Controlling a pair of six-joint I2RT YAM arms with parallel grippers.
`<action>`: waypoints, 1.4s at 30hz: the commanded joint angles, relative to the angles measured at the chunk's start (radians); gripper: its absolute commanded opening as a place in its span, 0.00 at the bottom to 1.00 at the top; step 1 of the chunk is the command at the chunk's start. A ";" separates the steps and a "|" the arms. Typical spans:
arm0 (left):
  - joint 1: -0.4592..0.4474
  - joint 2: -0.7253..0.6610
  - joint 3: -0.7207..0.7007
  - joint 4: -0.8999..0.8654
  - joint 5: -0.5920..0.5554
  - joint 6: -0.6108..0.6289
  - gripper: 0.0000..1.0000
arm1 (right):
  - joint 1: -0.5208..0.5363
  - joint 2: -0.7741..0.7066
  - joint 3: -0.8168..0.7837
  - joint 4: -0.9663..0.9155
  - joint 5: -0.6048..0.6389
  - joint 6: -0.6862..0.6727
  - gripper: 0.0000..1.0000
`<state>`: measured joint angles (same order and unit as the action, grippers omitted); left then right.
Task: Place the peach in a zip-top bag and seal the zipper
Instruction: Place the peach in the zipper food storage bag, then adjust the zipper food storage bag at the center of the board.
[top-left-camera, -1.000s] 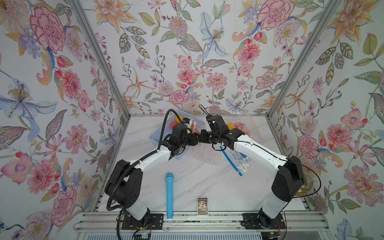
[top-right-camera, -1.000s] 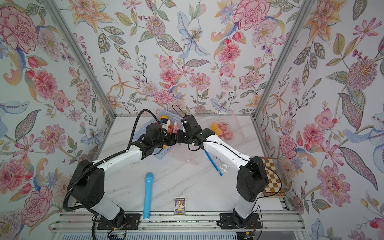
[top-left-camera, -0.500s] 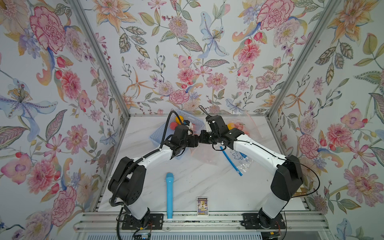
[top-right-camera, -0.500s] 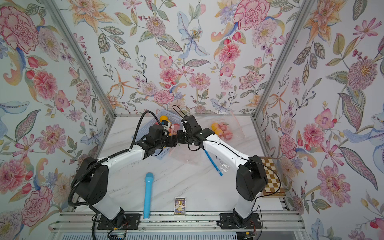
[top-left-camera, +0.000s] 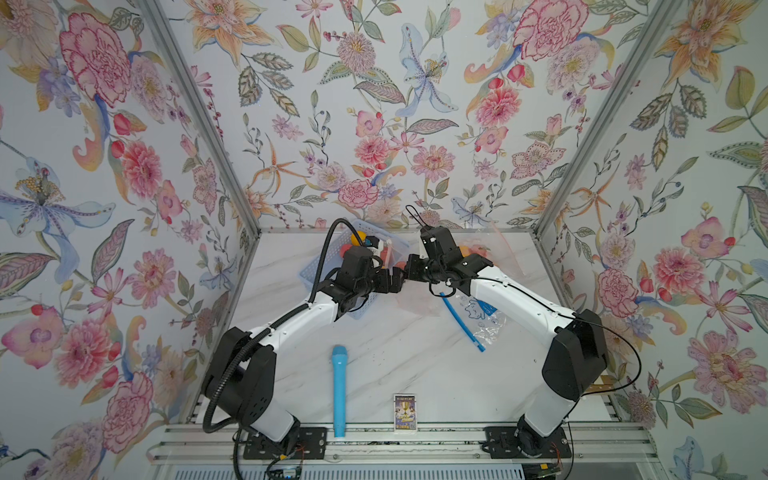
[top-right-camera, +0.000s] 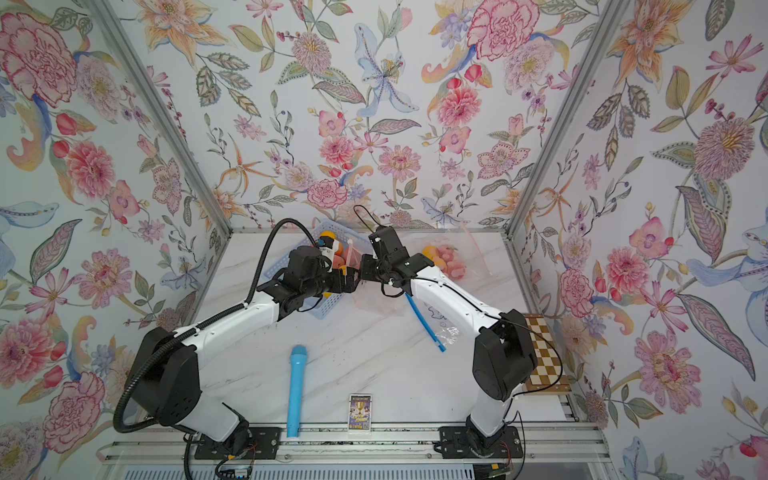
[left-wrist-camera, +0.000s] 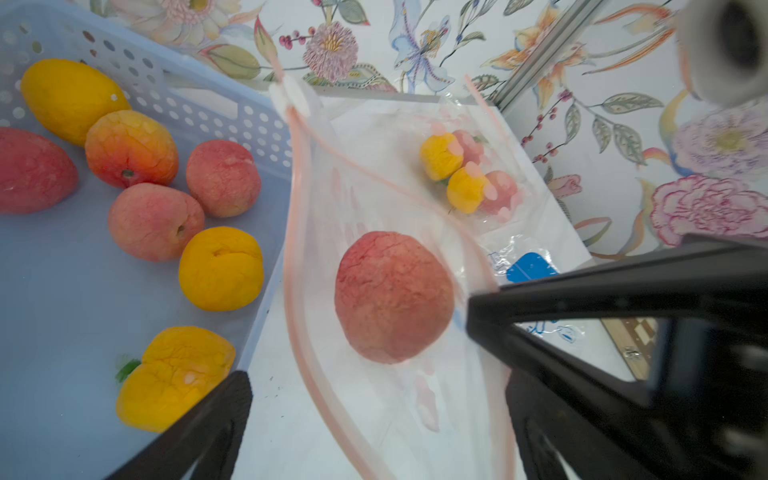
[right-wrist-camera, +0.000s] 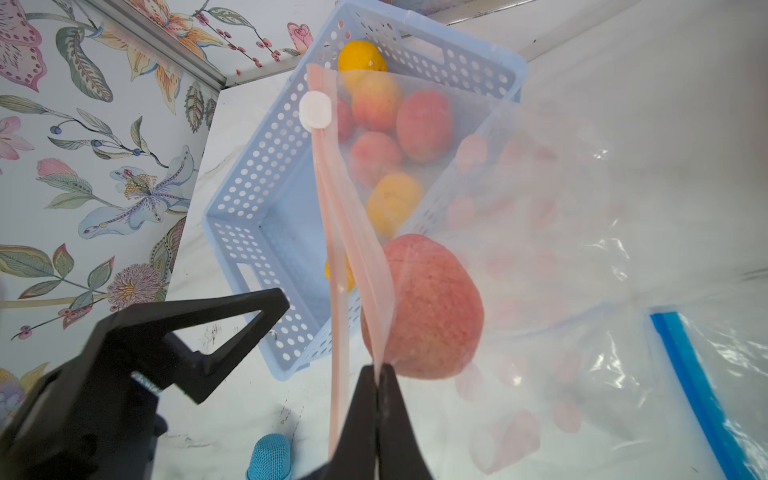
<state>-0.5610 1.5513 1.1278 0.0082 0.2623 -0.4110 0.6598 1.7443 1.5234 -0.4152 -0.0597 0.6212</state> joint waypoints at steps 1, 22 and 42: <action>0.012 -0.044 -0.022 0.082 0.073 -0.048 0.99 | 0.008 0.020 -0.009 0.001 -0.007 -0.008 0.00; 0.038 0.054 -0.084 0.127 -0.034 -0.076 0.67 | 0.032 -0.013 -0.020 0.001 0.003 -0.021 0.00; 0.000 0.021 -0.102 0.210 0.008 -0.080 0.00 | 0.029 -0.120 -0.132 0.023 0.107 -0.043 0.39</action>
<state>-0.5461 1.6165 1.0344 0.2035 0.2810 -0.5179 0.6922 1.6699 1.4181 -0.4122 0.0097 0.5888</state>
